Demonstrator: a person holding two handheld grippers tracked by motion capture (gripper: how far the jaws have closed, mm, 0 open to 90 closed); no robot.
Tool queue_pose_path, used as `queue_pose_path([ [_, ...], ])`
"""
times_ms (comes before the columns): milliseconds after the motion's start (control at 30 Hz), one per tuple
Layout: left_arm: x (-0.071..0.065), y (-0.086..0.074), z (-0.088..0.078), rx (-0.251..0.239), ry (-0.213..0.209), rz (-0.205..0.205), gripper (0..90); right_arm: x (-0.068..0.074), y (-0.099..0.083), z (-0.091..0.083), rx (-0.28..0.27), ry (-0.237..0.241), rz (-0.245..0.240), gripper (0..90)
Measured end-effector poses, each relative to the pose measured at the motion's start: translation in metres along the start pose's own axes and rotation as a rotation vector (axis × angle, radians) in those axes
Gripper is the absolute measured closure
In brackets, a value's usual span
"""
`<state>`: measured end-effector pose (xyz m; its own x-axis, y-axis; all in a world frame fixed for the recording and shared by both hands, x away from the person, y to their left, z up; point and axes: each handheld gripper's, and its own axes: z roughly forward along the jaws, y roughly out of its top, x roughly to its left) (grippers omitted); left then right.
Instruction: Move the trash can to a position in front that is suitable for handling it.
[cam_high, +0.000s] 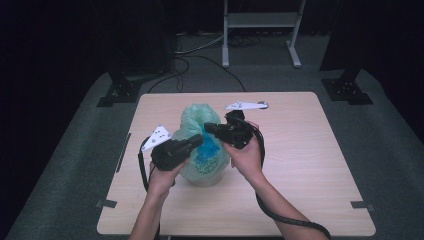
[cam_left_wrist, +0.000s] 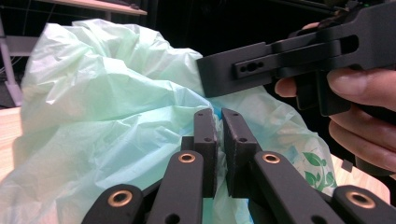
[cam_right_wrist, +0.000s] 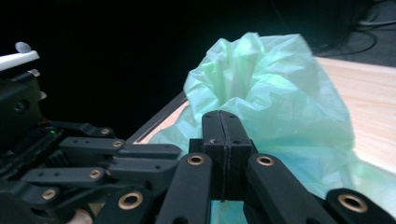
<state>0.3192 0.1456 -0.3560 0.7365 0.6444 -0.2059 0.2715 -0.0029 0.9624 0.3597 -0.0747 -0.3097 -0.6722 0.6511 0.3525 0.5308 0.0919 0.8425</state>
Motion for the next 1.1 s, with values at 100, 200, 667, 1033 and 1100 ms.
queue_pose_path([
  [100,-0.001,0.0,0.001,0.009,-0.005,0.007,85.1,-0.003,0.0,0.003,0.007,0.035,0.033,90.0],
  [200,-0.002,-0.001,0.002,0.013,-0.005,0.008,84.8,-0.007,0.0,0.003,0.005,0.059,0.06,90.0],
  [667,-0.006,-0.001,0.007,0.023,-0.014,0.022,84.5,-0.015,0.0,0.005,0.004,0.126,0.13,88.1],
  [1033,-0.005,-0.001,0.007,0.022,-0.017,0.021,84.5,-0.017,-0.002,0.01,0.023,0.164,0.155,80.8],
  [1100,-0.005,-0.001,0.007,0.026,-0.017,0.021,84.5,-0.018,-0.002,0.01,0.018,0.172,0.169,79.2],
])
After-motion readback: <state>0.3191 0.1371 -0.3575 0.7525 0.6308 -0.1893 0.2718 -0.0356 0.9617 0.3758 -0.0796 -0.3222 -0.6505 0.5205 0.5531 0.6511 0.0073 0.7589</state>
